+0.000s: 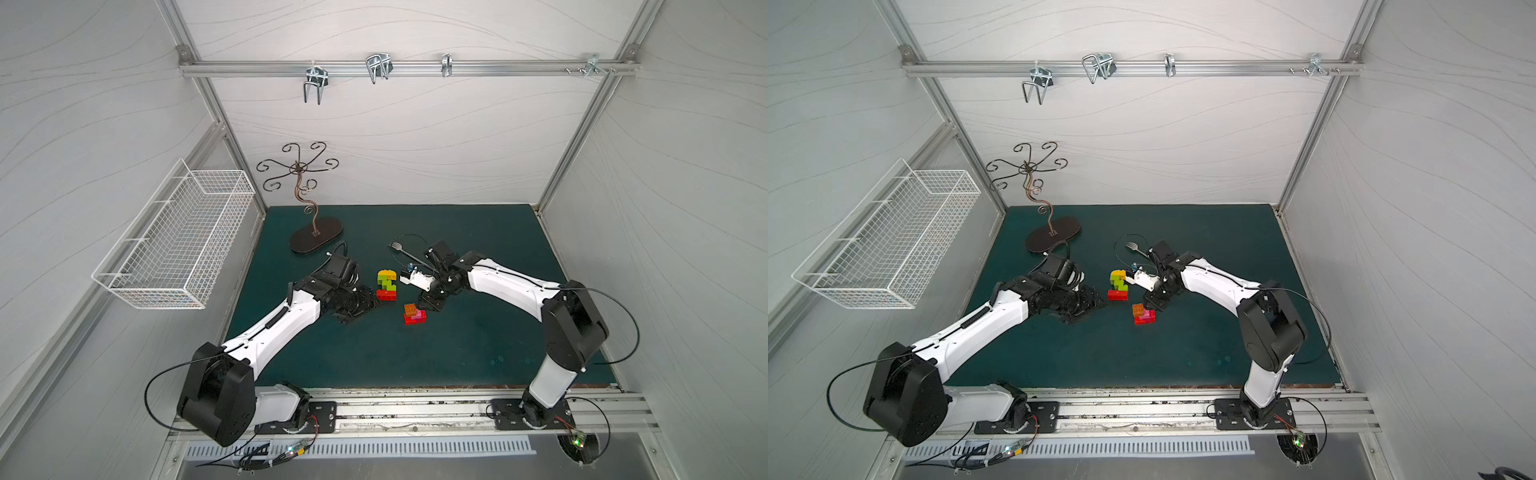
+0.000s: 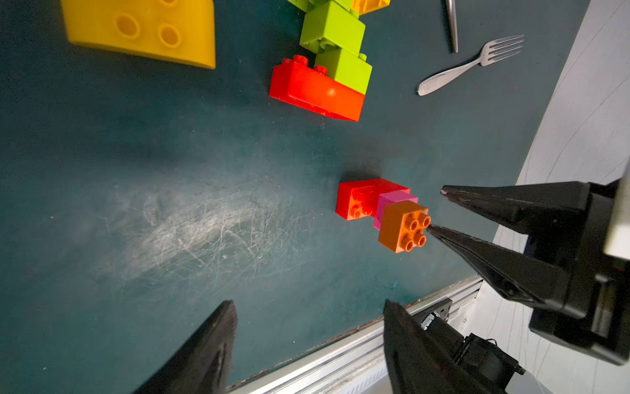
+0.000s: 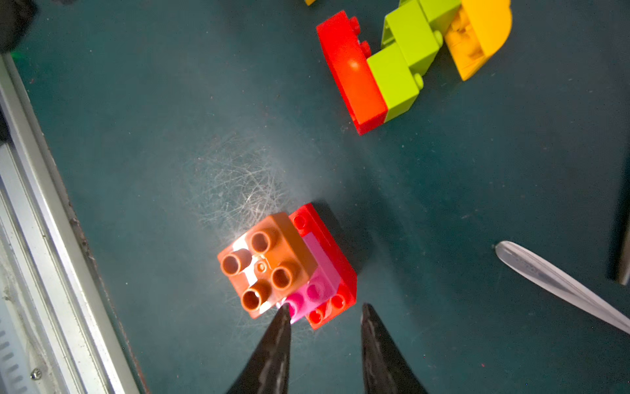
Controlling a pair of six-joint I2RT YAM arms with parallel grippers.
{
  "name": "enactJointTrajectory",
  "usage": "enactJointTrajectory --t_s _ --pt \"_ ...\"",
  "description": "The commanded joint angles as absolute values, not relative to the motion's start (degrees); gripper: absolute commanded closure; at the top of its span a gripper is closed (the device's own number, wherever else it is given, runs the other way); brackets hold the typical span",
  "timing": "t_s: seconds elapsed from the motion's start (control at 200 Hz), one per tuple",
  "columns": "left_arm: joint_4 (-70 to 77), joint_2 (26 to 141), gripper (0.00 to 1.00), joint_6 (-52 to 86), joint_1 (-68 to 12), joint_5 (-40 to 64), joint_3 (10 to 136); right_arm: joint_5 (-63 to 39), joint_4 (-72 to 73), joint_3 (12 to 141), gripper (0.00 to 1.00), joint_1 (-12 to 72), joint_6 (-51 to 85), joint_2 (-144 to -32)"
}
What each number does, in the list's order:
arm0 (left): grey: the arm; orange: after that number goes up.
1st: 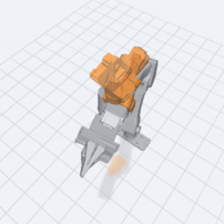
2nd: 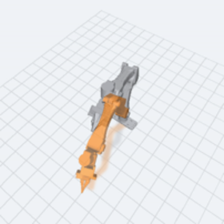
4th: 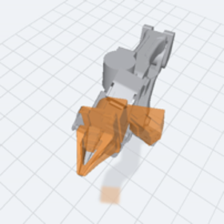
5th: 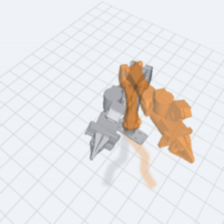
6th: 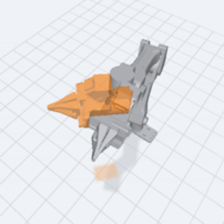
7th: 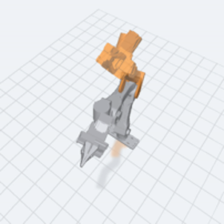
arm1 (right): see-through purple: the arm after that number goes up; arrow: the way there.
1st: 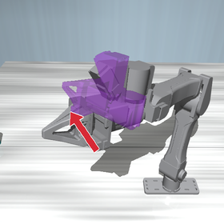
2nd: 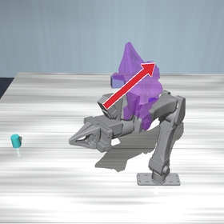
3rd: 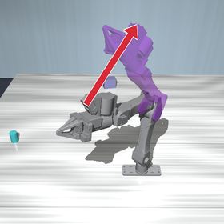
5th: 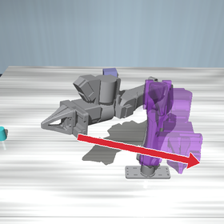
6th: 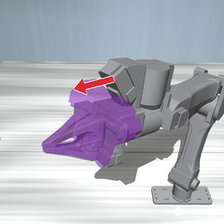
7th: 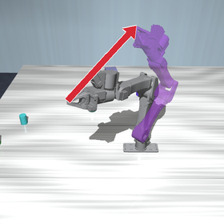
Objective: Assemble the letter s with lego
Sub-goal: Assemble the lego brick with the lego brick, then pick up the lego brick from the center of the board.
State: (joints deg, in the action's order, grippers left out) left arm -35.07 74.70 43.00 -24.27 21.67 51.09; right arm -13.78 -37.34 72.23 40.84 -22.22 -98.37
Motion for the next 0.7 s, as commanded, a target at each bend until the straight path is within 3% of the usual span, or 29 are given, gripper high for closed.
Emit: enactJointTrajectory --t_s 0.0,0.16,0.28,0.43,0.625,0.695 --pt "-34.52 73.74 0.29 42.40 -23.99 21.68 53.47 -12.07 -36.91 72.15 0.59 40.41 -21.79 -93.40" --pt "-31.72 75.08 0.26 44.41 -22.61 22.83 51.88 -8.90 -24.52 65.75 0.58 37.79 -15.35 -83.91" --pt "-30.69 75.44 0.25 46.54 -19.07 23.69 52.32 -7.87 -23.04 66.61 0.68 30.93 0.00 -81.85" --pt "-33.96 69.50 0.26 47.32 -14.41 20.08 53.61 -22.23 -32.80 78.68 0.75 26.12 -2.00 -88.63" --pt "-40.63 55.54 0.25 47.07 -7.10 13.33 54.90 -8.43 -36.79 89.32 0.51 40.20 -23.66 -98.62" --pt "-43.55 51.97 0.25 45.35 -3.79 12.38 56.57 -8.93 -38.36 93.33 0.47 43.68 -31.20 -104.03"
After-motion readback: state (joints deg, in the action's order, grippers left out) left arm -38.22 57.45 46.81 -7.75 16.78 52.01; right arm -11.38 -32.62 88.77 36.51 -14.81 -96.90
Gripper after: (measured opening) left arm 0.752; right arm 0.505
